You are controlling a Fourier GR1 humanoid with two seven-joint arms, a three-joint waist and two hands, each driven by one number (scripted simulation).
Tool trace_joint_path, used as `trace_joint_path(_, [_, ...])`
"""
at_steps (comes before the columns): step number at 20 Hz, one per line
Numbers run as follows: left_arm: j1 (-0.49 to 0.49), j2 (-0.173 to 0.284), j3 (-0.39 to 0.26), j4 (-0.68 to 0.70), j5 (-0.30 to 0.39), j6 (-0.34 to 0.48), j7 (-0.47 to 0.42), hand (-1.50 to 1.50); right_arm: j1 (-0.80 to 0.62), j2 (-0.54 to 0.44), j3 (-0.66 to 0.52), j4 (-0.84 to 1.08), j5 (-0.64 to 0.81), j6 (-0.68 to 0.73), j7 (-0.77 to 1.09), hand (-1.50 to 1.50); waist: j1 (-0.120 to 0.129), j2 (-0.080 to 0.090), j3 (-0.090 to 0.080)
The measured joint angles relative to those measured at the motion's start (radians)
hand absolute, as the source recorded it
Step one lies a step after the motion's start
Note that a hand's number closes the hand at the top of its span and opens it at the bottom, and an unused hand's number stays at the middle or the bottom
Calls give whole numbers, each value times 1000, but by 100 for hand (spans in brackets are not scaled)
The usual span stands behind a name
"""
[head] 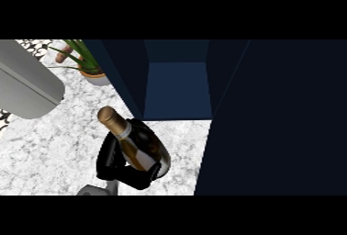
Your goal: Pick up the wine, place it into the cabinet and close the cabinet
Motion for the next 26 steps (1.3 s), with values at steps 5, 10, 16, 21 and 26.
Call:
trace_joint_path(5, [-74,0,12,52,-25,61,17,150,24,-14,-9,-1,-7,-5,-22,-150,-2,1,0])
trace_joint_path(10, [-168,0,19,133,-44,103,27,150,16,-25,-40,-1,-16,-1,-24,-150,-4,2,0])
trace_joint_path(16, [-299,1,41,236,-39,127,52,150,26,-28,-69,2,-30,12,-46,-150,-4,3,0])
trace_joint_path(21, [-406,0,58,388,-6,133,20,150,32,-18,-53,3,-37,15,-65,-150,-13,5,0])
trace_joint_path(26, [-504,0,35,513,67,169,-28,150,36,-11,-42,4,-43,17,-83,-150,-20,6,-1])
